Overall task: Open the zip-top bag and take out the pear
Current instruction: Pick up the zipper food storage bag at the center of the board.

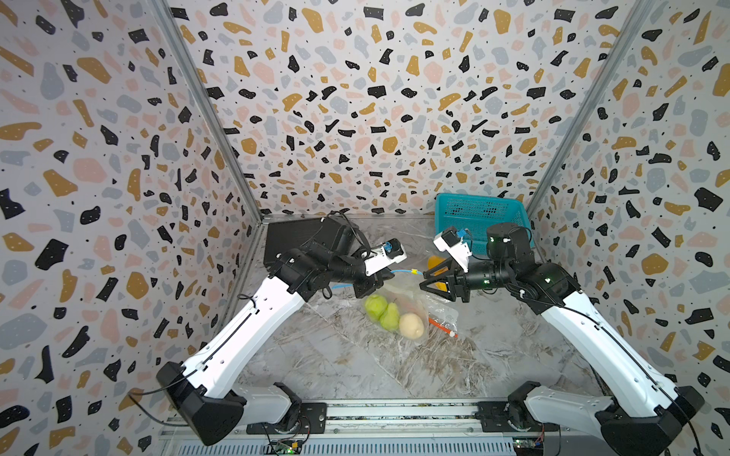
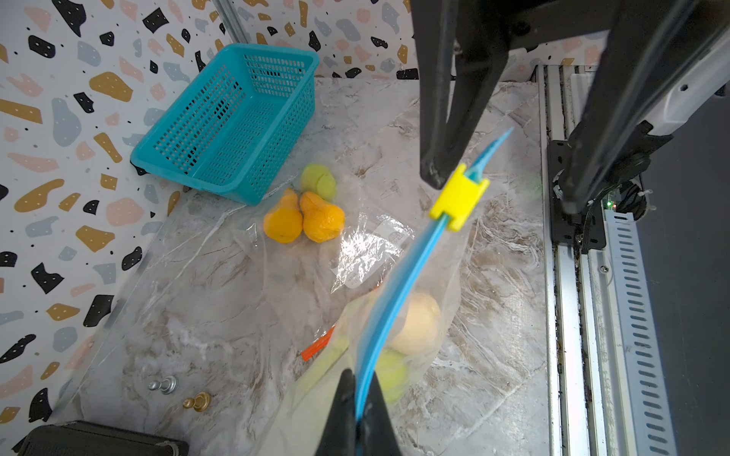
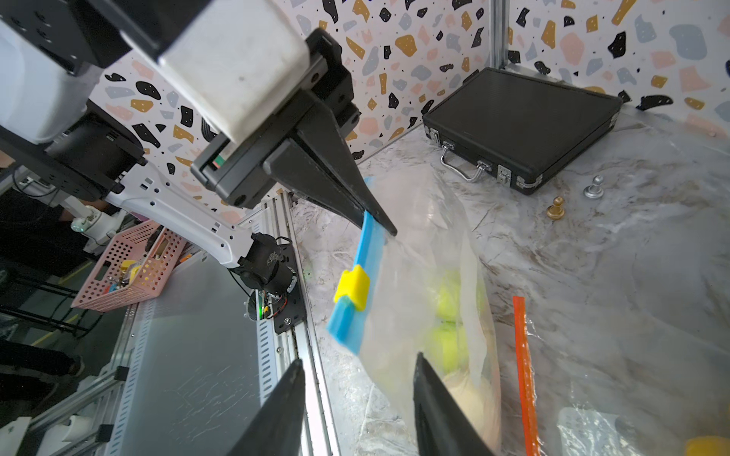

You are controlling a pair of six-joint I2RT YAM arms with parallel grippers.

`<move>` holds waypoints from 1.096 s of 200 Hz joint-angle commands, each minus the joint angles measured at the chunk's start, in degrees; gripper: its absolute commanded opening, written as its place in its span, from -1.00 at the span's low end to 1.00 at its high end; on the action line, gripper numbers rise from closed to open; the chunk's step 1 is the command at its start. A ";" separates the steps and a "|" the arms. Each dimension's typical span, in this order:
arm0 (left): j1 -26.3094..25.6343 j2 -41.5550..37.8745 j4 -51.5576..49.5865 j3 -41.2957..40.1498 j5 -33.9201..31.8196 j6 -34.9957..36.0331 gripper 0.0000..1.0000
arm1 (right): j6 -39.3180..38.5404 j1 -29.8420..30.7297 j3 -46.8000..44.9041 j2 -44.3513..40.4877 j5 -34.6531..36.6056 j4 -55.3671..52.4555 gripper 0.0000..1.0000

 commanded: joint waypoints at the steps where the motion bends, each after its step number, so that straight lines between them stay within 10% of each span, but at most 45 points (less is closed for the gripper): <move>1: 0.33 0.21 -0.19 1.87 0.99 -0.09 -1.00 | 0.24 -0.02 2.73 0.12 -0.99 1.50 -0.23; 136: 0.35 -0.04 -0.43 1.80 1.09 -0.03 -1.00 | 0.53 -0.02 4.50 2.02 0.55 1.21 -1.00; 165: 0.33 -2.46 2.78 1.90 3.73 -1.87 0.17 | 0.47 -0.02 4.76 2.07 0.24 0.74 -1.00; 219: 0.37 -4.84 9.91 2.94 13.95 -3.19 0.45 | -0.35 -0.02 5.38 2.10 -0.66 -0.88 -1.00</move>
